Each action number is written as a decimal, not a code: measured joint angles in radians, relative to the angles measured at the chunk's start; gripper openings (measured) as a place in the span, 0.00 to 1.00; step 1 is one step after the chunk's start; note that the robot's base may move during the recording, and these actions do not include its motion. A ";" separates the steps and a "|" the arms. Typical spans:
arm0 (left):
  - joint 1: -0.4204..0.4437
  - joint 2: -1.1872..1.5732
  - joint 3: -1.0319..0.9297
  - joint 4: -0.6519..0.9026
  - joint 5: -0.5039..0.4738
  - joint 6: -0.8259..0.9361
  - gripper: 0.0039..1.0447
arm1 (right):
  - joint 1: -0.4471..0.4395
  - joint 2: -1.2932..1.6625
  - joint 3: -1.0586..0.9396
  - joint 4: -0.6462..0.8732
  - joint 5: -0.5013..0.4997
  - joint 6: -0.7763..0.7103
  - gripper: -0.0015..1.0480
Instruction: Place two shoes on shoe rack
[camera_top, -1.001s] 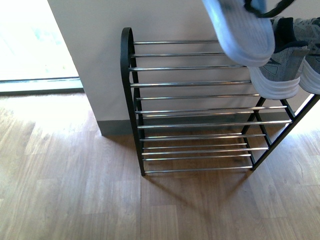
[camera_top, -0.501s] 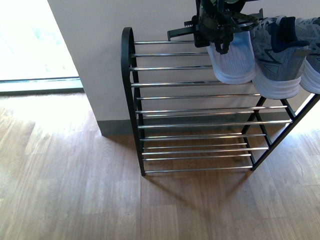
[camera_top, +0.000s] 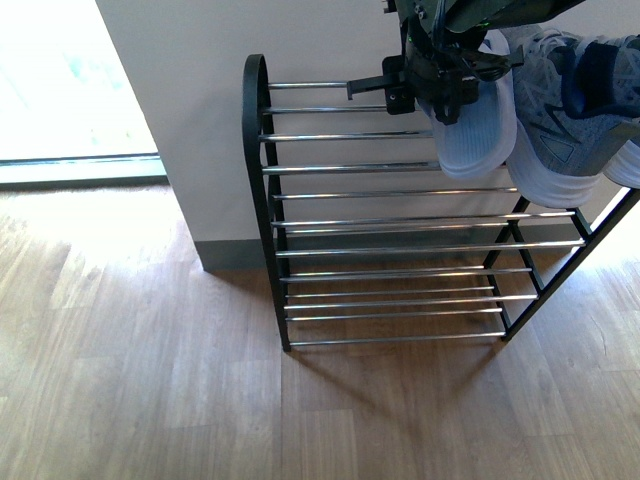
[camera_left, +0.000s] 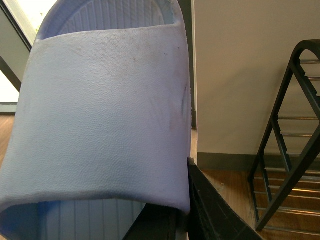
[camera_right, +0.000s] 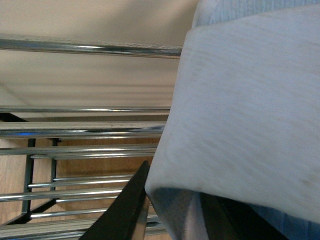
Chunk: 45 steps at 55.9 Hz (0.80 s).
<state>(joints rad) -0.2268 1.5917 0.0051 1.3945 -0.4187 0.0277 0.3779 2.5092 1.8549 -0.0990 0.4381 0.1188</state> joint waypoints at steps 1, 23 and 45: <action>0.000 0.000 0.000 0.000 0.000 0.000 0.01 | -0.001 0.000 -0.001 0.002 -0.001 0.000 0.29; 0.000 0.000 0.000 0.000 0.000 0.000 0.01 | 0.006 -0.170 -0.164 0.090 -0.130 -0.003 0.84; 0.000 0.000 0.000 0.000 0.000 0.000 0.01 | 0.047 -0.413 -0.381 0.206 -0.258 0.009 0.91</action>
<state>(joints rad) -0.2268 1.5917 0.0051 1.3945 -0.4187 0.0277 0.4248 2.0960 1.4742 0.1066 0.1799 0.1280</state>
